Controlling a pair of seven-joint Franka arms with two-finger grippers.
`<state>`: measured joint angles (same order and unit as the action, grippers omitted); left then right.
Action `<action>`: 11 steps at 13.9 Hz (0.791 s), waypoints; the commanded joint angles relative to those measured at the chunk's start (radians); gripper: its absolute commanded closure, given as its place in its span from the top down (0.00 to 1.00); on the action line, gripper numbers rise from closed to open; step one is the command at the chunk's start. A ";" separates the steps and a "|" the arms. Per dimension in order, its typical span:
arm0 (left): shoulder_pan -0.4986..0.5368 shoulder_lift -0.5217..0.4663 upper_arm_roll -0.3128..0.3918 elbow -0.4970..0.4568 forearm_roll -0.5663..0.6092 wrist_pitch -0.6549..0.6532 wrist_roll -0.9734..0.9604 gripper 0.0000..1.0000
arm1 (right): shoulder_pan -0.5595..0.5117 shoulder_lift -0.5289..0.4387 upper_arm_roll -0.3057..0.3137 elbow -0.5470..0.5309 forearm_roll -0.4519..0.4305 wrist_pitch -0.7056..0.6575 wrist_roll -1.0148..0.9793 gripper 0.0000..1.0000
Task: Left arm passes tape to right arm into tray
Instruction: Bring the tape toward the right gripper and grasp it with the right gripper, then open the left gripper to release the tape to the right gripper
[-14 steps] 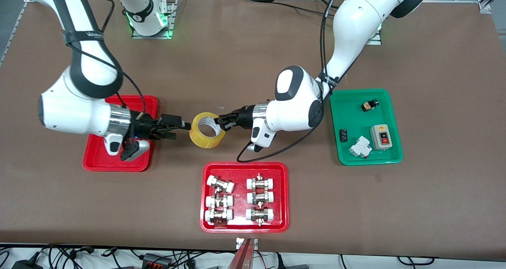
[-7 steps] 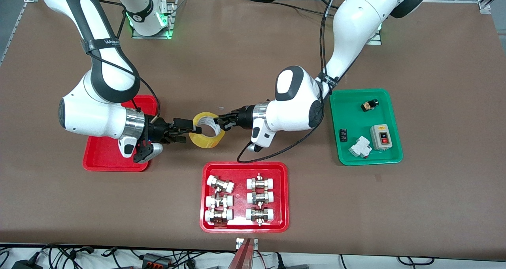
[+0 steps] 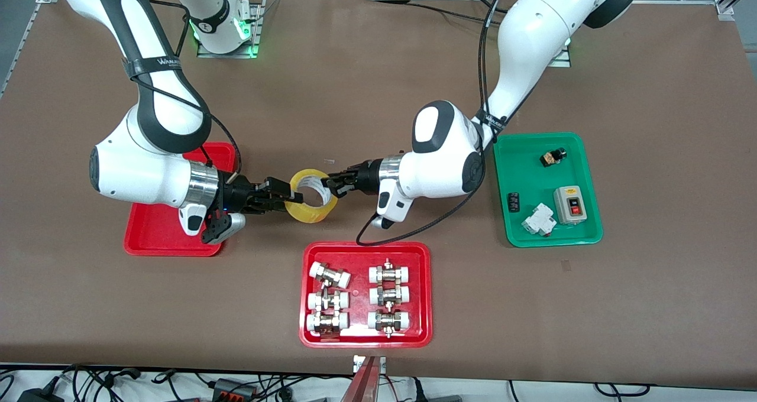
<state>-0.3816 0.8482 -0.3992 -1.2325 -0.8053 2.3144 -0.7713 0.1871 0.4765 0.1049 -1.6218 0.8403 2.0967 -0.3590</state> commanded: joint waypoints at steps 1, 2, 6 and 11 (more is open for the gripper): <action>-0.014 0.009 0.003 0.038 -0.025 0.000 0.017 0.01 | 0.006 -0.001 -0.002 0.007 0.017 0.009 -0.009 0.00; -0.014 0.009 0.003 0.038 -0.026 0.000 0.017 0.01 | 0.006 -0.001 -0.002 0.007 0.017 0.009 -0.009 0.00; -0.011 0.005 0.006 0.038 -0.015 -0.003 0.018 0.93 | 0.006 -0.007 -0.002 0.010 0.017 0.008 0.003 0.00; 0.134 -0.101 0.008 0.025 -0.005 -0.152 0.020 1.00 | 0.006 -0.012 -0.002 0.013 0.017 0.008 0.003 0.00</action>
<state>-0.3209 0.8231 -0.3967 -1.1871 -0.8053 2.2802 -0.7670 0.1873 0.4763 0.1044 -1.6181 0.8403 2.1021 -0.3597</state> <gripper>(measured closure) 0.344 0.445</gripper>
